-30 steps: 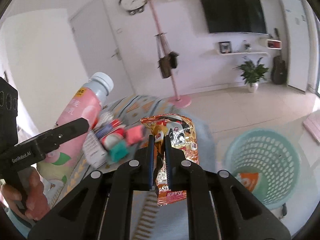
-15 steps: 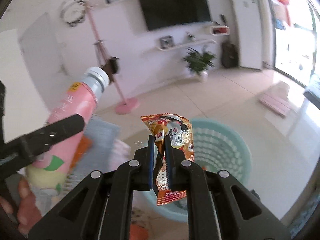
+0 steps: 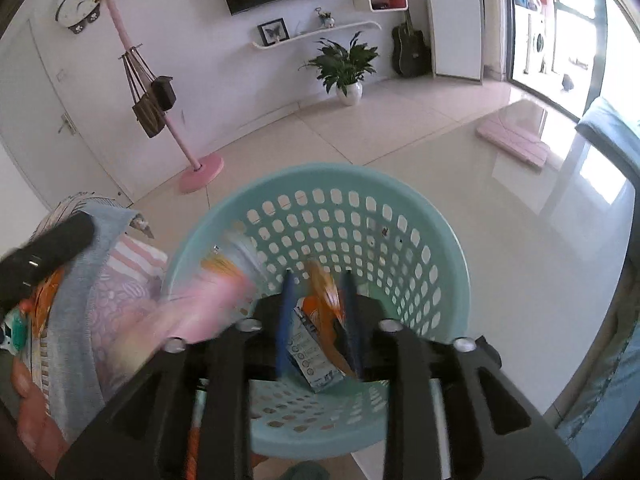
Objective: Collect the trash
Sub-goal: 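Carry the bottle and snack bag over the green basket and release both, then grasp the white printed carton box with the left tool while the right tool grasps the teal bag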
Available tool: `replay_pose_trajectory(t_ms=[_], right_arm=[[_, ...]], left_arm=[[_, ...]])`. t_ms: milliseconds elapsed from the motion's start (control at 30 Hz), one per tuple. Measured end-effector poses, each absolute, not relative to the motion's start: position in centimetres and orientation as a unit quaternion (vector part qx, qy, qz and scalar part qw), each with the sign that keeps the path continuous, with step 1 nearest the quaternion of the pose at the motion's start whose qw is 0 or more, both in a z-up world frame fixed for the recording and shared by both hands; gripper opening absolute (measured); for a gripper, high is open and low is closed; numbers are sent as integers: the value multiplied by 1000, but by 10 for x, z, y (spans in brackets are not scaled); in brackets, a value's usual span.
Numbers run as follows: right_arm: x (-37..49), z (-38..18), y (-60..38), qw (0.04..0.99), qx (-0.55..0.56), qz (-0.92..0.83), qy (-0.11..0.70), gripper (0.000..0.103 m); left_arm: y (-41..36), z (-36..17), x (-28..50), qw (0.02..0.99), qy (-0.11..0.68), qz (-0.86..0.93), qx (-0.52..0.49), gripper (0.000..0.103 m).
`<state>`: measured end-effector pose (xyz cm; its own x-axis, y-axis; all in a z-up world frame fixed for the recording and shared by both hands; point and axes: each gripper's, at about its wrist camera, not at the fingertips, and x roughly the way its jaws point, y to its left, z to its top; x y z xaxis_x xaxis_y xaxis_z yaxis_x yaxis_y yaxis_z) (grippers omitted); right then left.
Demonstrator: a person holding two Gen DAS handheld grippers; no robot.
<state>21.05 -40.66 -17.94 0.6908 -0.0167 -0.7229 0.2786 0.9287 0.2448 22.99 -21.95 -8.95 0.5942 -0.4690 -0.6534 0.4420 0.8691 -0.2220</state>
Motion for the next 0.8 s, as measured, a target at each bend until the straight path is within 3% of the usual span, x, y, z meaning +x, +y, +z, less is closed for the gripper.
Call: replay_pose_trajectory(t_ms=[67,400,800], right_arm=[[206,-175,-405,907,169,-82,376,45],[179,-118,-360,935,143,-47,320,45],[152,-70,-232,959,94,58,261,51]], left_arm=[[-215,-81,225,896,363,-256,-23,71],[-167,-33,181,918,309,-243,-56,71],[-19,-8,121,948,277,-115,-104,77]])
